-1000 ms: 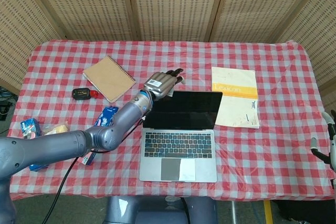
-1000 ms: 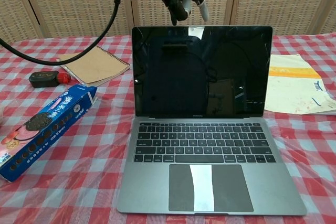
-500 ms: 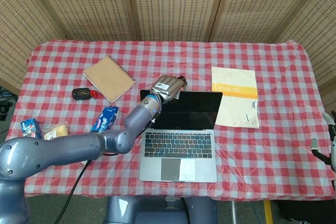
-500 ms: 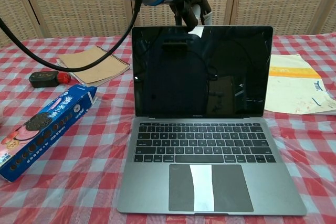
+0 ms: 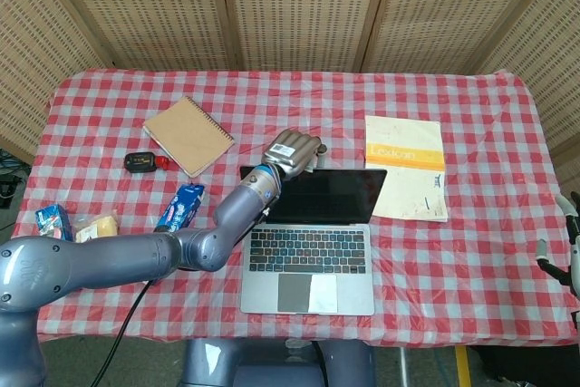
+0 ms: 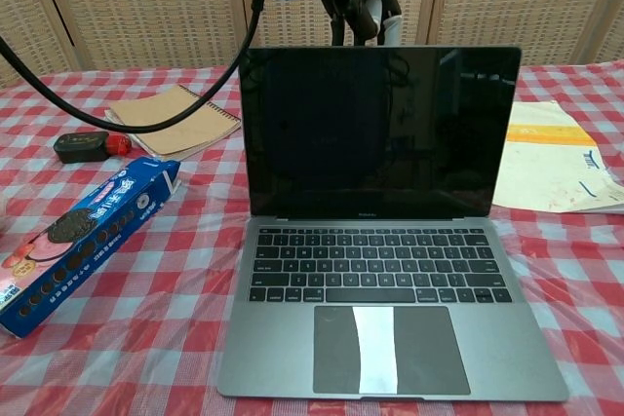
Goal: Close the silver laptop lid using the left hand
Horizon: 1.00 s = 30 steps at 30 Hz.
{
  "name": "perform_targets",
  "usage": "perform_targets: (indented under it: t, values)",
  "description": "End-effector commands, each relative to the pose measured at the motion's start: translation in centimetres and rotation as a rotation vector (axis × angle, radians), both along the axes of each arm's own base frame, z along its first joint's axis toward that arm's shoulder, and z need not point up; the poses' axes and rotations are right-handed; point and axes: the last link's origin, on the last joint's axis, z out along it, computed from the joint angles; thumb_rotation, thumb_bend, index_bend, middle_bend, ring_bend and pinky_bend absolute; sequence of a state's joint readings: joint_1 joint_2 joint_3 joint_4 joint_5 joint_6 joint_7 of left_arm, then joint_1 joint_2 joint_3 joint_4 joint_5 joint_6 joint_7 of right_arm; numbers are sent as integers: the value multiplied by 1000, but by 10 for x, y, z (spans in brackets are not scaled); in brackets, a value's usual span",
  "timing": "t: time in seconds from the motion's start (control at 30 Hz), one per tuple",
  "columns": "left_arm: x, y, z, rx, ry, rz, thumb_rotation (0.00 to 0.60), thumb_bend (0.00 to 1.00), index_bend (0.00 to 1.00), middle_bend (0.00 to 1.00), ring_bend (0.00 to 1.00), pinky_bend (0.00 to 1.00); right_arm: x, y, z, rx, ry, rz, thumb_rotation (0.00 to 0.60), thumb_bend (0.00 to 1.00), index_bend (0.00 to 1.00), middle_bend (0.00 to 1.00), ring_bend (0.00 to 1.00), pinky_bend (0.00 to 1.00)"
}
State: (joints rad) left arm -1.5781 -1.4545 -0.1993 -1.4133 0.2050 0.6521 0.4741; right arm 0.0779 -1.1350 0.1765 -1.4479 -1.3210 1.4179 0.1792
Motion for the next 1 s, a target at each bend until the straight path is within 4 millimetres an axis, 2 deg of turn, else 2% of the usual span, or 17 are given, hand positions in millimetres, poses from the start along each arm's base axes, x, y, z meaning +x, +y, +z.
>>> perform_targets:
  t: [0.03,0.43,0.77,1.0]
  values:
    - [1,-6,3,-19,-1,-13,600,1000,551,351,403,458,0,0,0,1,0,1,600,715,0,0,0,0]
    - [4,-36,10,-99,23,-85,600,1000,553,353,405,459,5,2,1,-3,7,14,600,721,0,0,0,0]
    - [0,-73,21,-168,63,-179,600,1000,549,353,405,459,7,4,1,-5,10,18,600,722,0,0,0,0]
    - [-10,-101,19,-226,95,-236,600,1000,540,353,405,455,8,5,2,-7,11,18,600,724,0,0,0,0]
